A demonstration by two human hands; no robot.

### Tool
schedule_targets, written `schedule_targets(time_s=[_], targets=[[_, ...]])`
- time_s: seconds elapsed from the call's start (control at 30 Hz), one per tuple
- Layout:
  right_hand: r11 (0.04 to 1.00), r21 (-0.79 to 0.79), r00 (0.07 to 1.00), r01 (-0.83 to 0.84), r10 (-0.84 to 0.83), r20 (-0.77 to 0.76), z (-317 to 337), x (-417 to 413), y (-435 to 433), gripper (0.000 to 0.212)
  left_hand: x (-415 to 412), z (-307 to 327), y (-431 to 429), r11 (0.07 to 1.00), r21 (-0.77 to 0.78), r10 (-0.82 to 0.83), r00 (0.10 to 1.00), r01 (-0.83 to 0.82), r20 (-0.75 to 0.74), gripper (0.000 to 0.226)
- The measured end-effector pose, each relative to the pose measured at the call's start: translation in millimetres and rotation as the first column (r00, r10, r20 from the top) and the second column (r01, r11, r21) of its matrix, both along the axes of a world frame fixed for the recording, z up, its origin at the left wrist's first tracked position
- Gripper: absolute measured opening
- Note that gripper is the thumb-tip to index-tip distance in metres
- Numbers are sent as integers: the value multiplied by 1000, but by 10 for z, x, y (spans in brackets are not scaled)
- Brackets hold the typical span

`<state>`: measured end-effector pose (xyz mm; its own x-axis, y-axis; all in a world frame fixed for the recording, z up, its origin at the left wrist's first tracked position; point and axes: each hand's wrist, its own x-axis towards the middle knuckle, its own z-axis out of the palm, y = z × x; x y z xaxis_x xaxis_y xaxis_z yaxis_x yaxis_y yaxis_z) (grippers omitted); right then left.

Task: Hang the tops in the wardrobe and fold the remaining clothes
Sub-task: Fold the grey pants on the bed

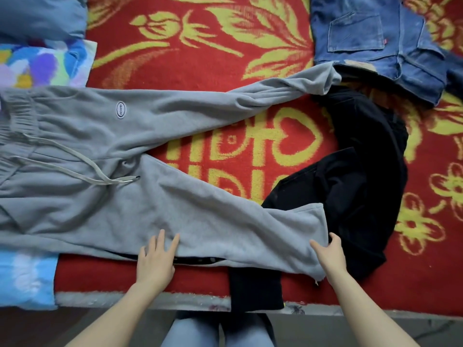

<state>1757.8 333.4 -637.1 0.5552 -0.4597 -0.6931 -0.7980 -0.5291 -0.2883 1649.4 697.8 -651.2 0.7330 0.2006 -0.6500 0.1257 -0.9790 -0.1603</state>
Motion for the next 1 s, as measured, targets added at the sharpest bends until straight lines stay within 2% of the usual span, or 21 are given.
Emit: schedule_targets(time_s=[0.1, 0.13, 0.2, 0.27, 0.33, 0.37, 0.43, 0.5, 0.6, 0.63, 0.67, 0.73, 0.83, 0.87, 0.9, 0.93, 1.0], targets=[[999, -38, 998, -11, 9, -65, -42, -13, 14, 60, -70, -29, 94, 997, 72, 37, 999, -34, -37, 83], [999, -33, 997, -31, 29, -66, -36, 0, 10, 46, -88, -28, 127, 994, 94, 64, 997, -60, -40, 86], [998, -36, 998, -47, 49, 41, -1, 28, -62, 17, -132, -23, 190, 982, 139, 133, 991, -129, -27, 93], [996, -82, 964, 24, -1, 267, 75, 80, -203, 20, -156, -29, 255, 978, 117, 176, 984, -172, -31, 97], [987, -141, 927, 80, -22, 375, 171, 104, -332, 21, -183, -53, 325, 986, 103, 140, 988, -133, -60, 93], [985, -157, 935, 70, -11, 354, 188, 100, -368, 22, -177, -61, 355, 990, 102, 105, 991, -96, -86, 88], [988, -151, 976, -32, 63, 210, 150, 74, -401, 24, -146, -58, 386, 991, 122, 70, 991, -56, -115, 81], [998, -34, 991, -57, 61, 122, 109, 54, -374, 20, -93, -63, 386, 989, 139, 66, 992, -50, -112, 75], [982, 187, 987, 20, -49, 153, 103, 43, -306, 19, -44, -47, 357, 991, 130, 35, 996, -24, -81, 68], [980, 198, 985, 25, -58, 163, 98, 41, -287, 13, -30, -37, 355, 992, 128, 19, 997, -10, -69, 66], [984, 177, 984, 32, -62, 168, 94, 46, -272, 10, -25, -32, 360, 992, 124, 9, 998, -2, -61, 64], [998, 38, 980, 57, -63, 188, 114, 85, -264, 19, -34, -31, 406, 995, 100, -20, 999, 25, -48, 58], [988, -147, 940, 54, -1, 341, 186, 165, -242, 10, -10, 67, 486, 998, 3, -63, 996, 63, 63, 51], [983, -178, 918, 39, 35, 396, 202, 172, -217, 5, 24, 140, 520, 993, -103, -57, 996, 64, 70, 49], [979, -201, 901, 24, 66, 428, 202, 172, -184, 5, 32, 165, 585, 977, -171, -104, 984, 128, 142, 49], [977, -211, 900, 16, 78, 429, 192, 164, -149, 10, 24, 200, 633, 964, -178, -162, 968, 197, 191, 50], [986, -160, 945, 42, 13, 328, 149, 183, -134, 18, 7, 215, 678, 956, -197, -201, 974, 218, 104, 45]])
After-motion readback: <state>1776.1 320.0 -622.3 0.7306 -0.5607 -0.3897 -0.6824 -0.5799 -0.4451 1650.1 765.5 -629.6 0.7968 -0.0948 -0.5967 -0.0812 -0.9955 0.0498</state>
